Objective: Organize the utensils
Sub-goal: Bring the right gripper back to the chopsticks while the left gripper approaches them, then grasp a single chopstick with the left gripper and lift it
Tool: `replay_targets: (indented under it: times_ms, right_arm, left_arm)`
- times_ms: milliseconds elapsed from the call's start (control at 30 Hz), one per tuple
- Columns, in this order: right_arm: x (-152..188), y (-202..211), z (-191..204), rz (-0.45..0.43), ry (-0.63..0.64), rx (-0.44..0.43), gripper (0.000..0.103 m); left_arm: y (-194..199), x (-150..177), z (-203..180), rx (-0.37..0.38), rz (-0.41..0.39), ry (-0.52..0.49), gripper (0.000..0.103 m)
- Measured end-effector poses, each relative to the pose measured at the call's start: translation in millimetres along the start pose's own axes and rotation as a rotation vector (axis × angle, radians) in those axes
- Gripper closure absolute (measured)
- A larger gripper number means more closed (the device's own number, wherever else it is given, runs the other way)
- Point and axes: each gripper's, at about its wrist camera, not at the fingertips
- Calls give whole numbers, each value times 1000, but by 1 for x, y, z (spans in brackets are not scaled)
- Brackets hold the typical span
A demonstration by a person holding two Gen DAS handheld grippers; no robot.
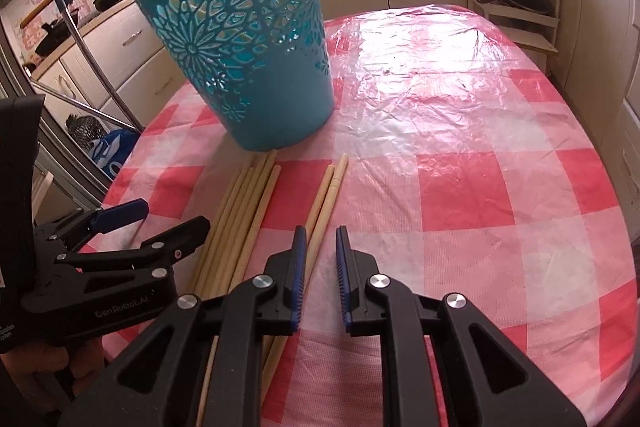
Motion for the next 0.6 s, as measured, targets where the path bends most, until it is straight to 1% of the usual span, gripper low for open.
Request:
replay_targets:
  times_ms: [133,267,400,500,600]
  right_arm:
    - [-2,-1,-1,0,-10,3,87]
    - [-2,-3,4,2,20,34,88]
    - [-5,-7,8,9,54,65,88]
    - [-7,-8,9,41,85,84,92]
    - [-10,-7,5,60,73,77,92]
  left_arm:
    - [4,-3,6,32,-7,33,23]
    - [5,-3,3,44,-8,20,23]
    - [2,-1,-4,35,2,-9,23]
    - [1,-2,-1,26,11,-2,24]
    - [0,-3,2,28,18,6,24]
Point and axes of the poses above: each gripper's, at about its wrist camera, not at the fingertips, and y roughly against the way its jaws point, z to its left, x to its underside, and after that the axes turned 9 degrees about -x, right-handed
